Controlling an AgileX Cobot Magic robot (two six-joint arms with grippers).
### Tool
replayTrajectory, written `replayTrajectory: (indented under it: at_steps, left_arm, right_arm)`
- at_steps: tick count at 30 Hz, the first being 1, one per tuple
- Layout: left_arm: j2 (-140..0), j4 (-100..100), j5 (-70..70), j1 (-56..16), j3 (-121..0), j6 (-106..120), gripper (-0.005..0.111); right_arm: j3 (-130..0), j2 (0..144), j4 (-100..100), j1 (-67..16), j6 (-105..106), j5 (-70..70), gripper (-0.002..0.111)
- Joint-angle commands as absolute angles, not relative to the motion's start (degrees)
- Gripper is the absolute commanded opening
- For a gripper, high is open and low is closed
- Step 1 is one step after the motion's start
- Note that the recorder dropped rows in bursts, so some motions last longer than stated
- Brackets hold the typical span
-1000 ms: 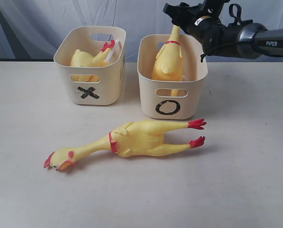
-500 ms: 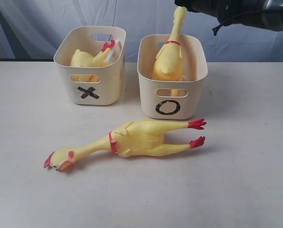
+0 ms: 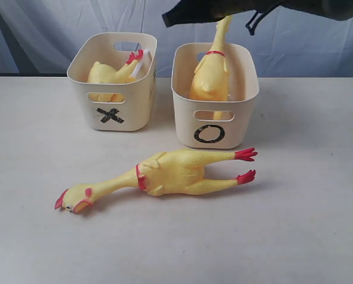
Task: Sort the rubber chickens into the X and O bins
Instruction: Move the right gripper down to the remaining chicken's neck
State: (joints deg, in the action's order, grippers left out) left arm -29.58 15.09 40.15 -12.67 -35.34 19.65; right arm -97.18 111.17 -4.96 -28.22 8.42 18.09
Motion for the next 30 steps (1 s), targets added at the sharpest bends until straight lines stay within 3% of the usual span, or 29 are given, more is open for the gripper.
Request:
replayTrajectory:
  at_steps: [1, 11, 30]
  left_arm:
    - [-29.3, 14.9, 40.0, -12.6, -35.1, 19.7, 0.000]
    - [-29.3, 14.7, 40.0, -12.6, -35.1, 19.7, 0.000]
    - [-29.3, 14.7, 40.0, -12.6, -35.1, 19.7, 0.000]
  right_arm:
    - [-97.4, 108.8, -5.5, -31.5, 18.2, 22.0, -0.001]
    - [-95.9, 108.2, 13.5, -36.2, 45.6, 33.5, -0.001]
    - [-89.3, 110.1, 13.5, -45.8, 53.5, 35.8, -0.001]
